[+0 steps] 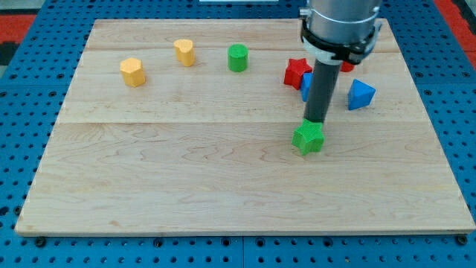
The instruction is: Move the blue triangle bottom right to the blue cube
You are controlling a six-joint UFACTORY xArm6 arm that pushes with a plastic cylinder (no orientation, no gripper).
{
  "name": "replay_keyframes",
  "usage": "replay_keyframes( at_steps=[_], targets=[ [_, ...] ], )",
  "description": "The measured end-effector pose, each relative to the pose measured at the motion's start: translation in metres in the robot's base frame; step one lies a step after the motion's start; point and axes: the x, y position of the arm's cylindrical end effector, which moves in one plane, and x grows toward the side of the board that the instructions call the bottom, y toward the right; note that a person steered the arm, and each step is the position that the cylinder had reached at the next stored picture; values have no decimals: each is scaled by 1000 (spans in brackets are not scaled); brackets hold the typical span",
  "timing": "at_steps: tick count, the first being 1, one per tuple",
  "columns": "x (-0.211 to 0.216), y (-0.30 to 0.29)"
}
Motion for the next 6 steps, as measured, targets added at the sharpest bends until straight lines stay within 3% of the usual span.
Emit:
replay_keyframes(
  at_steps=[2, 4, 5, 6],
  targets=[
    [-11, 90],
    [-86, 114],
    [-61, 24],
    [-40, -23]
  ],
)
